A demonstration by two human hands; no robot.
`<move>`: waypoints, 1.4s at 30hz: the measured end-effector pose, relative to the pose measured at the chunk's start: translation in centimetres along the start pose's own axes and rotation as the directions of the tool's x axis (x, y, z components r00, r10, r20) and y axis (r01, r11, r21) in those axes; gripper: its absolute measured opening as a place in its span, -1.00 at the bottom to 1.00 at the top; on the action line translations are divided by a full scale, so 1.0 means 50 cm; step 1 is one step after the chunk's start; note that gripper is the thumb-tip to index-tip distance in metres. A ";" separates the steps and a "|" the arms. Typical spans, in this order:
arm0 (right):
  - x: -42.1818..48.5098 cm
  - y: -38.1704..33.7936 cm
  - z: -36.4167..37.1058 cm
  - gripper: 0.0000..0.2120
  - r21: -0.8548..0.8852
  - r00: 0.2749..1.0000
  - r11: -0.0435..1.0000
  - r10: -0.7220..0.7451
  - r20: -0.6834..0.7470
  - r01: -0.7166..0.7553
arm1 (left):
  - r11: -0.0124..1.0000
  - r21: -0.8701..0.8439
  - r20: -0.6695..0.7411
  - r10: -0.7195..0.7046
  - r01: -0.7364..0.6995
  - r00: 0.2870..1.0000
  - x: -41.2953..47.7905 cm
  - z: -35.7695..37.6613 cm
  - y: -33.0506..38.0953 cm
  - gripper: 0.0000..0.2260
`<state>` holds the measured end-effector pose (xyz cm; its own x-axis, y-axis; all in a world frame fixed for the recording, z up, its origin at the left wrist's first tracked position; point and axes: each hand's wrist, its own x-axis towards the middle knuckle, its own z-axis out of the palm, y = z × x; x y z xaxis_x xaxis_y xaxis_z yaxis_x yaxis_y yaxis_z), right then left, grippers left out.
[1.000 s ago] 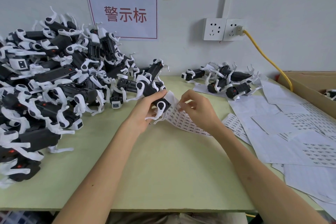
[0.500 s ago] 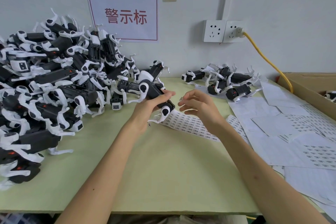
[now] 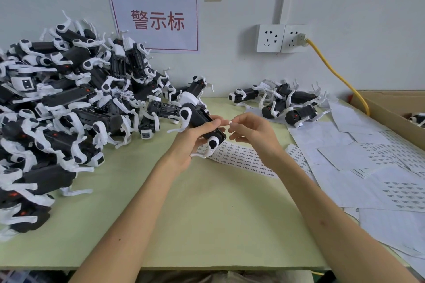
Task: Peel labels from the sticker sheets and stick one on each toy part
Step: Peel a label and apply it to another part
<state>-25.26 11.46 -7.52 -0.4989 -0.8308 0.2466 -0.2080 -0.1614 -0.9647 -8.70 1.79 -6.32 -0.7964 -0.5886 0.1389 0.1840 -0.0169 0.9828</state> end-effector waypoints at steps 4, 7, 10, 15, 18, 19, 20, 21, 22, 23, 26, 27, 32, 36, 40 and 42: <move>0.001 0.004 0.001 -0.94 -0.050 1.000 0.998 -0.028 -0.015 0.027 | 1.000 -0.017 0.009 0.004 -0.003 1.000 0.000 0.001 0.001 -0.89; 0.002 0.005 0.001 -0.92 -0.091 0.998 0.995 -0.052 -0.042 0.048 | 1.000 -0.005 0.014 0.015 -0.015 1.000 -0.001 0.003 0.001 -0.89; 0.001 0.005 0.001 -0.91 -0.147 0.995 0.987 -0.076 -0.058 0.067 | 1.000 0.007 0.010 0.014 -0.014 1.000 -0.002 0.002 0.000 -0.90; -0.003 0.003 0.008 -0.92 -0.235 0.993 0.969 -0.098 -0.058 0.082 | 0.999 0.042 -0.015 0.012 -0.012 1.000 -0.001 0.007 0.000 -0.76; -0.007 0.000 0.015 -0.92 -0.253 0.990 0.963 -0.120 -0.077 0.097 | 0.998 0.067 -0.053 0.022 -0.018 0.998 0.001 0.010 -0.003 -0.69; -0.008 0.000 0.017 -0.92 -0.251 0.988 0.962 -0.129 -0.086 0.104 | 0.997 0.075 -0.081 0.018 -0.012 0.997 0.002 0.010 -0.004 -0.63; -0.009 -0.002 0.019 -0.92 -0.241 0.986 0.964 -0.138 -0.096 0.112 | 0.997 0.076 -0.117 0.010 -0.001 0.993 0.003 0.009 -0.006 -0.55; -0.011 -0.004 0.020 -0.93 -0.216 0.985 0.969 -0.143 -0.101 0.119 | 0.997 0.072 -0.156 0.004 0.007 0.988 0.004 0.007 -0.006 -0.50; -0.012 -0.007 0.020 -0.94 -0.174 0.986 0.977 -0.142 -0.091 0.124 | 0.998 0.068 -0.184 0.006 0.007 0.983 0.004 0.005 -0.006 -0.48; -0.014 -0.011 0.020 -0.94 -0.120 0.990 0.985 -0.130 -0.059 0.122 | 0.998 0.063 -0.201 0.008 0.005 0.980 0.004 0.004 -0.006 -0.50; -0.020 -0.015 0.027 -0.57 -0.050 0.994 0.997 -0.055 0.094 0.060 | 0.999 0.031 -0.226 -0.008 0.016 0.974 0.003 0.008 -0.005 -0.51; -0.023 -0.015 0.031 -0.45 -0.050 0.991 0.998 -0.033 0.129 0.040 | 0.999 0.035 -0.242 -0.008 0.017 0.970 0.004 0.011 -0.007 -0.47; -0.028 -0.006 0.046 -0.33 -0.005 0.984 1.000 -0.012 0.179 0.013 | 0.999 0.049 -0.280 -0.006 0.020 0.960 0.004 0.023 -0.010 -0.41; -0.022 -0.009 0.049 -0.34 0.138 0.998 0.990 -0.030 0.057 0.022 | 0.993 0.069 -0.262 -0.076 0.097 0.962 0.009 0.018 -0.011 -0.25; -0.009 -0.014 0.033 -0.34 0.334 0.996 0.942 -0.002 -0.087 0.031 | 0.966 0.253 -0.173 -0.009 0.053 0.985 0.016 0.014 -0.016 -0.45; -0.003 -0.017 0.016 -0.37 0.448 0.990 0.893 0.023 -0.141 0.043 | 0.918 0.396 -0.138 0.039 0.018 0.990 0.022 0.009 -0.026 -0.86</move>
<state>-24.35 11.32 -6.83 -0.6169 -0.7511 0.2350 0.1696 -0.4185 -0.8922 -10.05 1.53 -7.37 -0.7016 -0.6945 0.1595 -0.0739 0.2936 0.9531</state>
